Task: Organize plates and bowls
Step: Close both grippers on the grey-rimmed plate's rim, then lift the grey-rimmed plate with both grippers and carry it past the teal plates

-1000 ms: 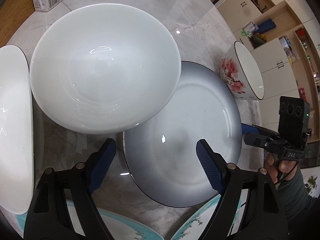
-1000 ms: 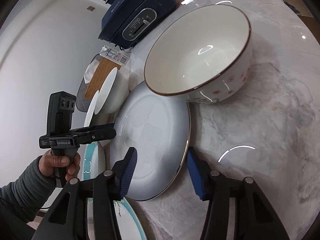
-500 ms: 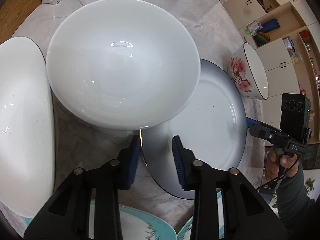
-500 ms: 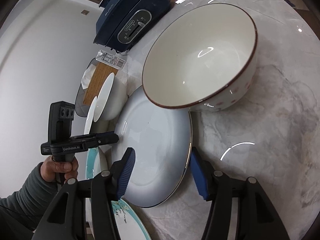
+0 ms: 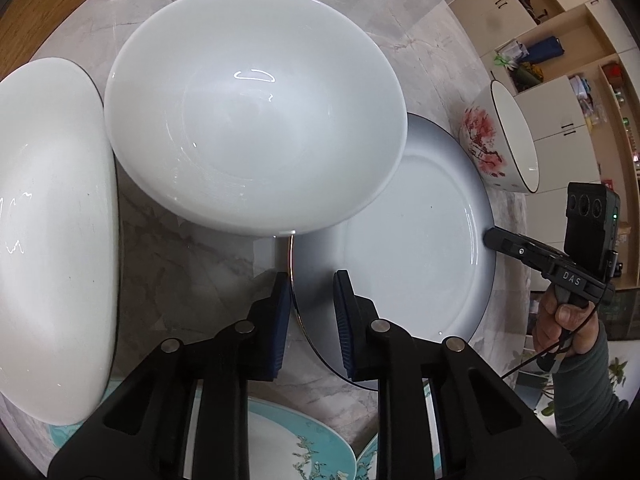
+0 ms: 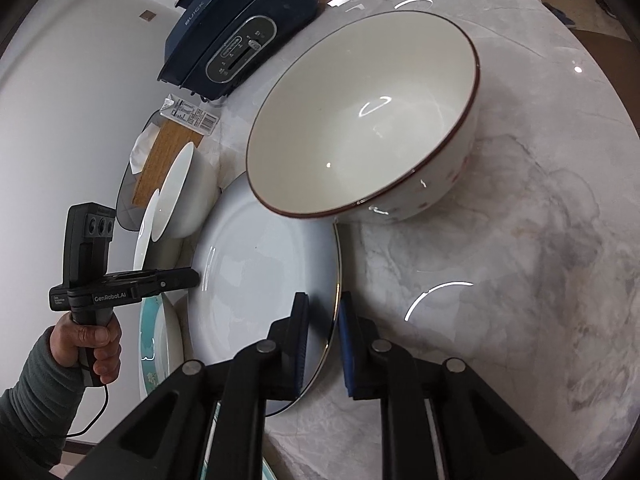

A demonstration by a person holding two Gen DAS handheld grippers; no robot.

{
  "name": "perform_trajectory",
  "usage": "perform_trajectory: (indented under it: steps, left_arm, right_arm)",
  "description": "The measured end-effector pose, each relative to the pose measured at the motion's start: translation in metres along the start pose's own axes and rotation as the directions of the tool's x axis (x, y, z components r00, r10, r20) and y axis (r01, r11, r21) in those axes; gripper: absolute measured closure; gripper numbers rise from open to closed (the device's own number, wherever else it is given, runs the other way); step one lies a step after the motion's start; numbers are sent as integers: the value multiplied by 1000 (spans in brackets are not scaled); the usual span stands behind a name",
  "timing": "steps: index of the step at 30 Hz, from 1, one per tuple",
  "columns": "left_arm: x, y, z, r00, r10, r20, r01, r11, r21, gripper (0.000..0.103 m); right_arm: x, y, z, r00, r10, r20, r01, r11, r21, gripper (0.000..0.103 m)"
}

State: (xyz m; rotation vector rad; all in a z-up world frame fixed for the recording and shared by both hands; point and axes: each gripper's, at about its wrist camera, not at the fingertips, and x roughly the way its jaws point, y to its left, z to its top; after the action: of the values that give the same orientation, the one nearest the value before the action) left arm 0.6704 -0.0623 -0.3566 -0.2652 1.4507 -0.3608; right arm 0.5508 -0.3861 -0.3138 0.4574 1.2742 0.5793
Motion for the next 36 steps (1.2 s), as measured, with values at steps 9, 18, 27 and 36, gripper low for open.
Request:
perform_trajectory:
  steps: [9, 18, 27, 36]
  left_arm:
    - [1, -5, -1, 1000, 7, -2, -7, 1000, -28, 85]
    - [-1, 0, -4, 1000, -3, -12, 3, 998, -60, 85]
    - [0, 5, 1, 1000, -15, -23, 13, 996, -94, 85]
    - [1, 5, -1, 1000, -8, -21, 6, 996, -88, 85]
  right_arm:
    - [5, 6, 5, 999, -33, -3, 33, 999, 28, 86]
    - [3, 7, 9, 999, -35, -13, 36, 996, 81, 87]
    - [-1, 3, 9, 999, -34, -14, 35, 991, 130, 87]
    - [0, -5, 5, 999, -46, -14, 47, 986, 162, 87]
